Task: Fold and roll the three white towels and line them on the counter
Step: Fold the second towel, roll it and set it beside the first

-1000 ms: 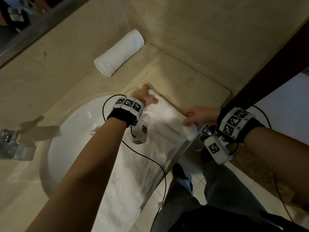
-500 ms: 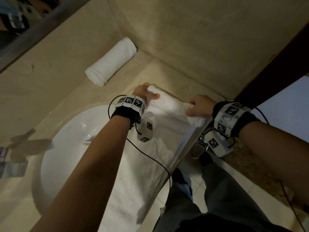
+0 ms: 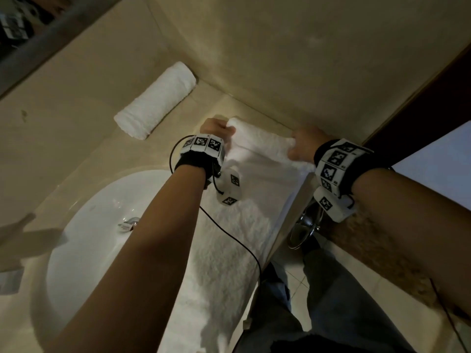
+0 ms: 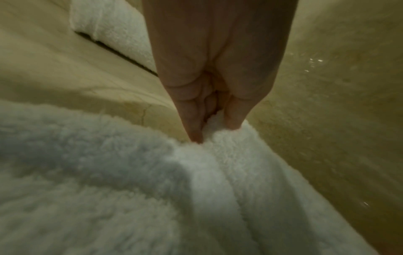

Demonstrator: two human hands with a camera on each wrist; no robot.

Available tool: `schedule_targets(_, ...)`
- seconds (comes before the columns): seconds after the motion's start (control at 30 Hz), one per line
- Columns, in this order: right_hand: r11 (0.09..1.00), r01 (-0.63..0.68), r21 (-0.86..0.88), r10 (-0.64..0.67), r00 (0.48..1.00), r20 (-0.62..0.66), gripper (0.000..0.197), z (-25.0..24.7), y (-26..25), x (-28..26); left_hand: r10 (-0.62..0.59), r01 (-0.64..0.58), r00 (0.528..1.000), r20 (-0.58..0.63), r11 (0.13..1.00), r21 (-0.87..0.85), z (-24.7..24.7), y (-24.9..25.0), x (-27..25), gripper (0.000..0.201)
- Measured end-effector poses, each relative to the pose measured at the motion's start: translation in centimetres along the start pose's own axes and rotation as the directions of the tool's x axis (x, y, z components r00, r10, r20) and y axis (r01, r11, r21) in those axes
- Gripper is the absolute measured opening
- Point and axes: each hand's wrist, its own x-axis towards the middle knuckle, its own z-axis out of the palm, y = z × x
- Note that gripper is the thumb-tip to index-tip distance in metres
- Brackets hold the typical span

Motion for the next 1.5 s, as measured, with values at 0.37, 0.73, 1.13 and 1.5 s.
schedule_targets(0.37, 0.963, 0.134, -0.235, -0.166, 0.979, -0.123, 0.040, 1.3, -1.3, -1.9, -0.125, 0.148, 0.984, 0.126, 0.969, -0.199, 0.0, 0.5, -0.1, 0.041)
schedule_targets(0.73, 0.898, 0.143, -0.415, -0.251, 0.943, -0.218, 0.027, 4.3, -2.9, -5.0, 0.080, -0.095, 0.979, 0.187, 0.993, 0.069, -1.1, -2.1, -1.7, 0.052)
schedule_targets(1.13, 0.892, 0.153, 0.425, -0.108, 0.986, -0.128, 0.025, 1.9, 1.7, -4.8, 0.163, -0.166, 0.986, 0.029, 0.980, 0.114, -0.4, -3.7, -3.2, 0.043)
schedule_targets(1.5, 0.841, -0.061, 0.538, -0.101, 0.958, 0.266, 0.029, 2.5, 1.6, -4.4, 0.148, -0.152, 0.988, 0.034, 0.972, 0.177, -0.6, -4.1, -3.2, 0.044)
